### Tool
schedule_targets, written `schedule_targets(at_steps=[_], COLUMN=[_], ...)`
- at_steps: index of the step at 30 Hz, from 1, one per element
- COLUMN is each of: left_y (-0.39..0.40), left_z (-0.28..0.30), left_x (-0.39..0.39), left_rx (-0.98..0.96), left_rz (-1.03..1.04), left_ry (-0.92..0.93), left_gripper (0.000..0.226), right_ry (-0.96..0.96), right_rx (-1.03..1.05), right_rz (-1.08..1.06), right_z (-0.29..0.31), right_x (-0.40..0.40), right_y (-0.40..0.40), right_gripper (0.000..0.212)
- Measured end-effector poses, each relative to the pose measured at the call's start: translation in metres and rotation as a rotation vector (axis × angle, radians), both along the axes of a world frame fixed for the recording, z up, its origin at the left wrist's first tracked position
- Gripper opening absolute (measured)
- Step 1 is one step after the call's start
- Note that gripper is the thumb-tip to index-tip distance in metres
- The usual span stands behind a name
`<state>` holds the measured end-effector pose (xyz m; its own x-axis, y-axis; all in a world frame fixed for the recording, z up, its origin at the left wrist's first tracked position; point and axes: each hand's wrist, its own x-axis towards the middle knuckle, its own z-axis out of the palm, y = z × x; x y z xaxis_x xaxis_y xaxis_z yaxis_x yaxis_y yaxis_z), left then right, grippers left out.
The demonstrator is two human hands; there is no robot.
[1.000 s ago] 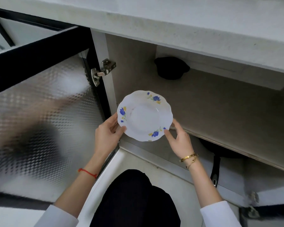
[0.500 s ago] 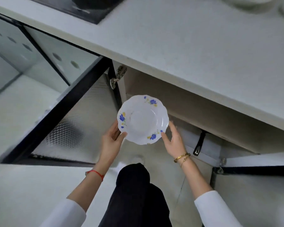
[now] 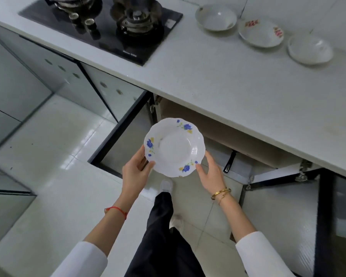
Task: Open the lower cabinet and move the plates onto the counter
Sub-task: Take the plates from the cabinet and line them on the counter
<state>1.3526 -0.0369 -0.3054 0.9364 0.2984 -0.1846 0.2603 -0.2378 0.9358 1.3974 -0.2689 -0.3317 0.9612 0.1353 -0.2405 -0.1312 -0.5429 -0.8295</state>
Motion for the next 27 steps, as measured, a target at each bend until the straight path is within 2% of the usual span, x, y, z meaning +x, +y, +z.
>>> schedule_targets(at_steps=[5, 12, 17, 27], left_y=[-0.007, -0.029, -0.05, -0.098], left_z=[0.051, 0.103, 0.125, 0.149], left_x=[0.006, 0.04, 0.077, 0.181], left_rx=[0.079, 0.117, 0.013, 0.008], left_rz=[-0.052, -0.159, -0.238, -0.445], left_ry=[-0.076, -0.179, -0.199, -0.211], left_gripper=[0.06, 0.063, 0.064, 0.059], right_ry=[-0.164, -0.243, -0.213, -0.199], right_rx=[-0.006, -0.002, -0.002, -0.039], right_rz=[-0.052, -0.119, -0.202, -0.414], right_z=[0.06, 0.12, 0.144, 0.172], right_x=[-0.006, 0.006, 0.025, 0.082], right_y=[-0.009, -0.033, -0.056, -0.104], right_gripper=[0.051, 0.053, 0.052, 0.054])
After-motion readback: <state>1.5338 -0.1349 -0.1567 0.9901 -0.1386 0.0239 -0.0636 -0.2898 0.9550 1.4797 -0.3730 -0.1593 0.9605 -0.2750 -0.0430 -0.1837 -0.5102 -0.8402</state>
